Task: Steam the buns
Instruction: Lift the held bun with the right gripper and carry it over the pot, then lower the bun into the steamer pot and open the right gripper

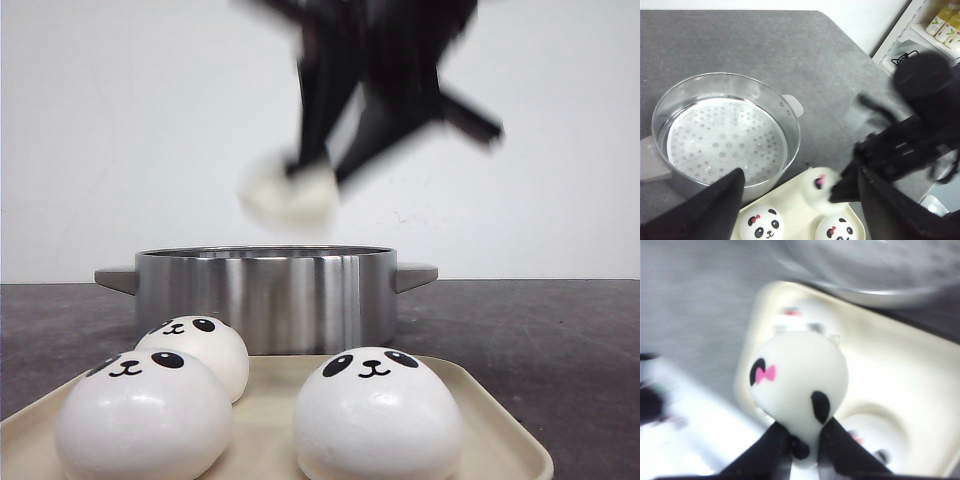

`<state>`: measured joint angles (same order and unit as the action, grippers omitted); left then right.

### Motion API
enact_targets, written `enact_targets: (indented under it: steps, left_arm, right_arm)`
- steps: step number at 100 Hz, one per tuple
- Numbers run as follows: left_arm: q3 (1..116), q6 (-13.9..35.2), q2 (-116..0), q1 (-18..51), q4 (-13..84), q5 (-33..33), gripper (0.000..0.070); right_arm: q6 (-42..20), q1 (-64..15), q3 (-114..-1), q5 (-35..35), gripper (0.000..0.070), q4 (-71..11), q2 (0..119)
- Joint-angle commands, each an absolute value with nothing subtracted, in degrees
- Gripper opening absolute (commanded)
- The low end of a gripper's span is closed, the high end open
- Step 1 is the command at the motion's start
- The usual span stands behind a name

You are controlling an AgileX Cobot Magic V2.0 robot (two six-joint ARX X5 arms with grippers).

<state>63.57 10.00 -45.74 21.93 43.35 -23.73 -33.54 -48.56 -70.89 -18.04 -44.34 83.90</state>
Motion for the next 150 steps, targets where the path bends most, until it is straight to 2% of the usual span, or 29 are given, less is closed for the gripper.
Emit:
enact_targets:
  steps: [1, 9, 21, 28, 57, 92, 150]
  left_arm:
    - [64.34, 9.54, -46.11, 22.26, 42.85, -23.53, 0.0435]
    - [64.34, 9.54, -46.11, 22.26, 42.78, -23.51, 0.0435]
    - [64.34, 9.54, -46.11, 22.26, 42.37, -23.51, 0.0435]
    - [64.34, 9.58, -46.11, 22.26, 42.39, -23.49, 0.0435]
    - [64.34, 9.72, -46.11, 22.26, 42.41, -23.35, 0.0435]
    - [64.34, 9.72, -46.11, 22.26, 42.85, -22.7, 0.0435]
    - [64.34, 9.67, -46.11, 22.26, 44.31, -22.02, 0.0435]
  right_arm:
    - [-31.0, -49.76, -74.24, -18.7, 0.0, -45.63, 83.66]
    - [-29.47, -50.28, -78.72, -15.44, 0.0, -45.91, 82.87]
    - [-24.8, -49.71, -85.43, -4.6, 0.0, -45.25, 83.05]
    - [-22.35, -48.38, -88.01, -1.85, 0.0, -43.88, 84.47]
    - [-18.31, -39.2, -96.86, -3.62, 0.0, -43.55, 97.97]
    - [-17.5, -35.73, -105.19, -3.9, 0.0, -43.72, 116.57]
    - [-19.46, -33.76, -105.8, -2.92, 0.0, -43.09, 125.62]
